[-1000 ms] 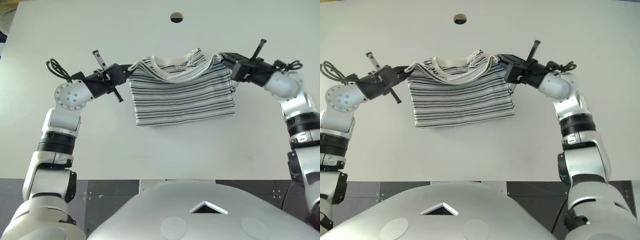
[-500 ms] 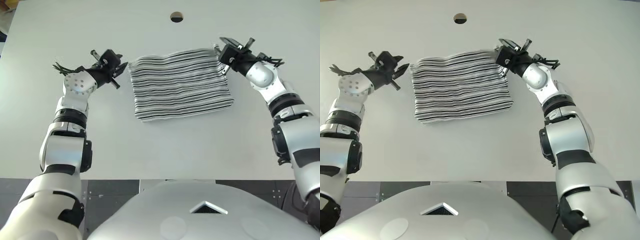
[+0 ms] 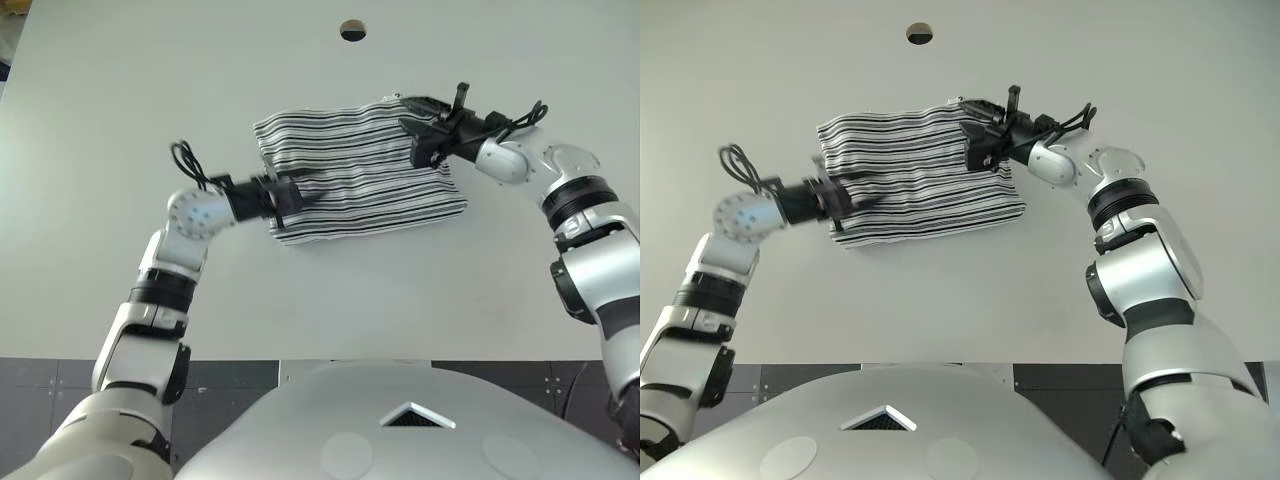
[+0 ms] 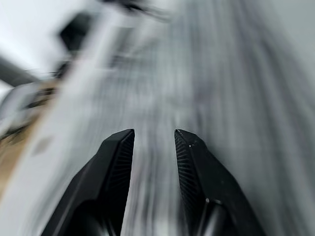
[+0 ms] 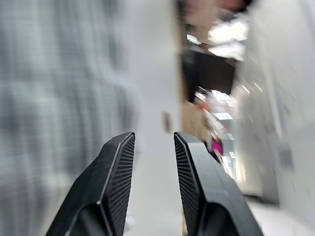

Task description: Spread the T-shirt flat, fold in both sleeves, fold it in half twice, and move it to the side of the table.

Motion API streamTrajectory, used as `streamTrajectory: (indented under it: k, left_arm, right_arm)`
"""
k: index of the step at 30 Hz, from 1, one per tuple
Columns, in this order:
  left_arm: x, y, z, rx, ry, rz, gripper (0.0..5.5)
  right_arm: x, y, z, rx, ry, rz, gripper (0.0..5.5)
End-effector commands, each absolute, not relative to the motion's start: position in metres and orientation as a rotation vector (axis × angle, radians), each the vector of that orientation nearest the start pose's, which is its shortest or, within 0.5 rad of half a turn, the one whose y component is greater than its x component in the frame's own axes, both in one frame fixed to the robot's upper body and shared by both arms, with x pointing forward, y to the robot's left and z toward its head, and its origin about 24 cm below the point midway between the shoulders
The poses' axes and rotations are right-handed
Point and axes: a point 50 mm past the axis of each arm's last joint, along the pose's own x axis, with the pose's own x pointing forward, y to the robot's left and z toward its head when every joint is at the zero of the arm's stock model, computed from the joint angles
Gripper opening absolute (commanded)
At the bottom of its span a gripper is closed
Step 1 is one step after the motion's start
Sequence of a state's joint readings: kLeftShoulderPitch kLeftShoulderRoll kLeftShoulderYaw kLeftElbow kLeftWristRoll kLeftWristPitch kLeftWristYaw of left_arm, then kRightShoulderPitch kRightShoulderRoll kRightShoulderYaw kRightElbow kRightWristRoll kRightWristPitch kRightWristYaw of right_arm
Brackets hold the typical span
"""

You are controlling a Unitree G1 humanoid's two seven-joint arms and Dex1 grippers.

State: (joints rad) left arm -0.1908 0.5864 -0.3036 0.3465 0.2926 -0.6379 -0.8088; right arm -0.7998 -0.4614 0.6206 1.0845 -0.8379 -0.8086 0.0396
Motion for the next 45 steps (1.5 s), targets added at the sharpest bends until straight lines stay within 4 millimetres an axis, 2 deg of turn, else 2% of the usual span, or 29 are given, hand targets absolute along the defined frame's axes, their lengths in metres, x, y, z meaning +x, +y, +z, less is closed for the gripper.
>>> streamTrajectory:
  k: [1, 6, 9, 12, 14, 16, 19, 21, 22, 24, 25, 26, 28, 30, 32, 35, 37, 40, 42, 45]
  left_arm:
    - [0.237, 0.186, 0.023, 1.318, 0.089, -1.299, 1.52]
    - [0.271, 0.189, 0.021, 1.738, 0.058, -1.237, 1.52]
    - [0.293, 0.168, 0.017, 2.04, -0.155, -1.317, 1.52]
    - [0.305, 0.144, 0.012, 2.264, -0.453, -1.378, 1.52]
    - [0.314, 0.138, 0.013, 2.363, -0.609, -1.392, 1.52]
    - [0.324, 0.144, 0.017, 2.426, -0.67, -1.379, 1.52]
    - [0.338, 0.16, 0.036, 2.432, -0.727, -1.275, 1.52]
    - [0.343, 0.163, 0.052, 2.357, -0.794, -1.154, 1.52]
    - [0.342, 0.16, 0.06, 2.266, -0.834, -1.092, 1.52]
    - [0.331, 0.15, 0.085, 1.962, -0.881, -0.966, 1.52]
    - [0.321, 0.146, 0.1, 1.751, -0.878, -0.915, 1.52]
    - [0.313, 0.145, 0.111, 1.616, -0.878, -0.891, 1.52]
    - [0.291, 0.154, 0.123, 1.406, -0.828, -0.907, 1.52]
    - [0.262, 0.176, 0.115, 1.233, -0.662, -0.997, 1.52]
    - [0.238, 0.204, 0.097, 1.13, -0.44, -1.071, 1.85]
    - [0.213, 0.247, 0.069, 1.201, -0.171, -1.134, 2.33]
    - [0.198, 0.262, 0.061, 1.175, -0.057, -1.158, 2.69]
    - [0.186, 0.268, 0.048, 1.162, 0.021, -1.19, 3.13]
    - [0.178, 0.265, 0.033, 1.171, 0.072, -1.245, 3.13]
    - [0.17, 0.256, 0.018, 1.178, 0.087, -1.296, 3.13]
  right_arm:
    - [0.322, -0.148, 0.03, -1.56, -0.201, 1.223, 1.46]
    - [0.291, -0.152, 0.022, -1.572, -0.075, 1.583, 1.46]
    - [0.256, -0.14, 0.027, -1.438, -0.03, 1.829, 1.46]
    - [0.229, -0.12, 0.035, -1.299, -0.055, 1.957, 1.46]
    - [0.221, -0.111, 0.041, -1.246, -0.074, 1.977, 1.46]
    - [0.224, -0.109, 0.045, -1.238, -0.072, 1.935, 1.46]
    - [0.236, -0.112, 0.058, -1.232, -0.076, 1.802, 1.46]
    - [0.241, -0.116, 0.07, -1.178, -0.105, 1.721, 1.46]
    - [0.243, -0.118, 0.076, -1.135, -0.119, 1.684, 1.46]
    - [0.245, -0.124, 0.092, -0.978, -0.151, 1.609, 1.46]
    - [0.247, -0.133, 0.101, -0.822, -0.15, 1.56, 1.46]
    - [0.248, -0.139, 0.107, -0.714, -0.15, 1.531, 1.46]
    - [0.253, -0.166, 0.109, -0.605, -0.116, 1.45, 1.46]
    - [0.252, -0.2, 0.098, -0.617, -0.036, 1.376, 1.46]
    - [0.244, -0.225, 0.086, -0.663, 0.03, 1.34, 1.82]
    - [0.227, -0.243, 0.074, -0.669, 0.091, 1.352, 2.35]
    - [0.22, -0.248, 0.069, -0.708, 0.103, 1.378, 2.75]
    - [0.216, -0.249, 0.057, -0.872, 0.074, 1.398, 3.11]
    - [0.218, -0.242, 0.047, -1.039, -0.001, 1.413, 3.11]
    - [0.222, -0.226, 0.035, -1.11, -0.105, 1.403, 3.11]
